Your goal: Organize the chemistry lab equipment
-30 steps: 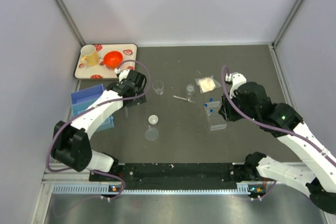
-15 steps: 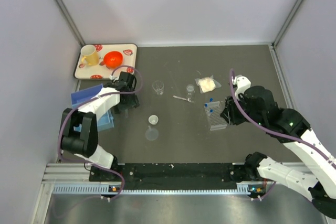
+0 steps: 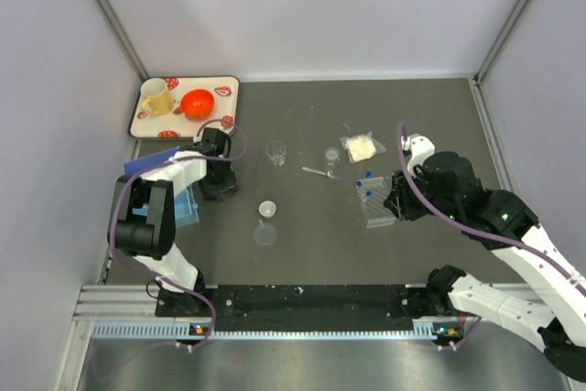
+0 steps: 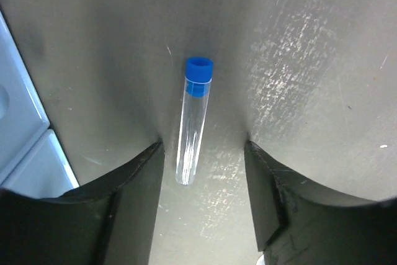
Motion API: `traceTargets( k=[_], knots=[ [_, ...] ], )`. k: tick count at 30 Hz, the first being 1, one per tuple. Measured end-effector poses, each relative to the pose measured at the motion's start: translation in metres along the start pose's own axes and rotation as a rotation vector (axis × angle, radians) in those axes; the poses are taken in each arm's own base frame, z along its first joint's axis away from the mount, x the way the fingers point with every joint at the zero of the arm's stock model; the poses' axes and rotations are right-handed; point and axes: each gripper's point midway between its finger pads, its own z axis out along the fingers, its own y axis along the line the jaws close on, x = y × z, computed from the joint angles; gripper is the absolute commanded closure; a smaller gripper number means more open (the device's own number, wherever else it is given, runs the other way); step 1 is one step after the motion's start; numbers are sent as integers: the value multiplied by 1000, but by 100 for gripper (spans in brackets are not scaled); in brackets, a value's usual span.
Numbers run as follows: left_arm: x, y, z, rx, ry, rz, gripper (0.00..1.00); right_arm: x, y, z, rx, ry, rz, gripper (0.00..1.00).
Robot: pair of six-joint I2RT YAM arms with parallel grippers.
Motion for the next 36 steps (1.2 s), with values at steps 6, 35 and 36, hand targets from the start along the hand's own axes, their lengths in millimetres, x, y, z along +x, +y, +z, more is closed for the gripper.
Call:
traceTargets(
  k=[6, 35, 36],
  knots=[
    [-1, 0, 1, 24, 17, 5, 65, 1, 0, 1, 0, 2, 7, 73],
    [-4, -97, -198, 574, -216, 312, 100, 11, 10, 10, -55, 43, 5, 61],
    [0, -105, -217, 627, -243, 358, 100, 11, 13, 10, -74, 46, 5, 57]
  ],
)
